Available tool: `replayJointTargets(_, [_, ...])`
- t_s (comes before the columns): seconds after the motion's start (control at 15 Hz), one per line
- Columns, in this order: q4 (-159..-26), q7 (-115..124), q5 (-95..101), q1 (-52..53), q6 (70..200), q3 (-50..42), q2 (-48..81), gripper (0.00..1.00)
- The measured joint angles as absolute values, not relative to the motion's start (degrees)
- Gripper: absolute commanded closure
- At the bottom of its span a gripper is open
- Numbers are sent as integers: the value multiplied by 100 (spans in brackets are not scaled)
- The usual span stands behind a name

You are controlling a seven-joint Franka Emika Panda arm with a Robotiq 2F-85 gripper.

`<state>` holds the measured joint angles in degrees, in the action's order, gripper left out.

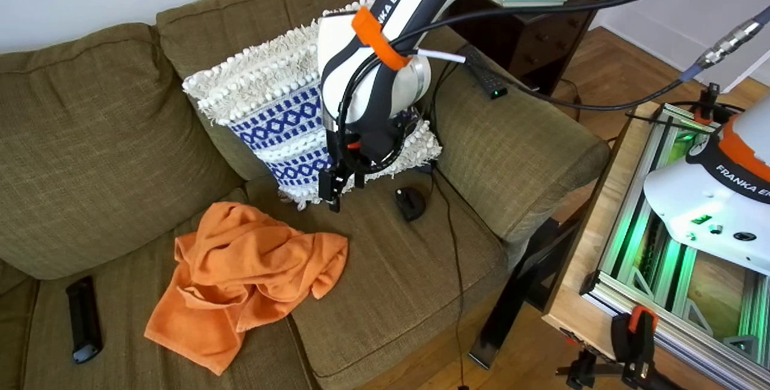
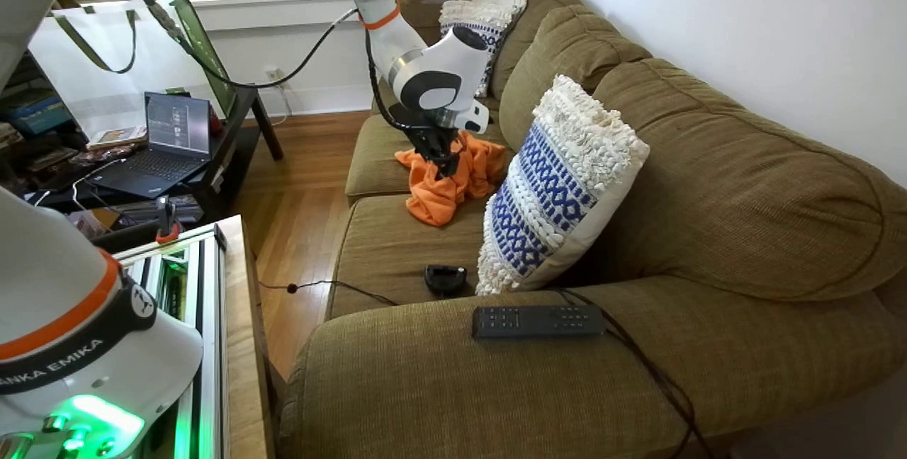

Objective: Pick up the orange towel from the sofa seat and place it on the sofa back support of the right seat

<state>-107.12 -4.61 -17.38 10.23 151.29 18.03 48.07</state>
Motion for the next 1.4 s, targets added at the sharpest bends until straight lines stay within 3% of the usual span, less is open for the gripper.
replayJointTargets(0.4, [-10409,-639,-1738,913,15697,2208,5417,0])
replayJointTargets(0.93, [-10216,-671,-1698,920,15698,2221,5550,0])
replayJointTargets(1.4, [-9398,-658,-1547,1289,15989,2088,6494,0])
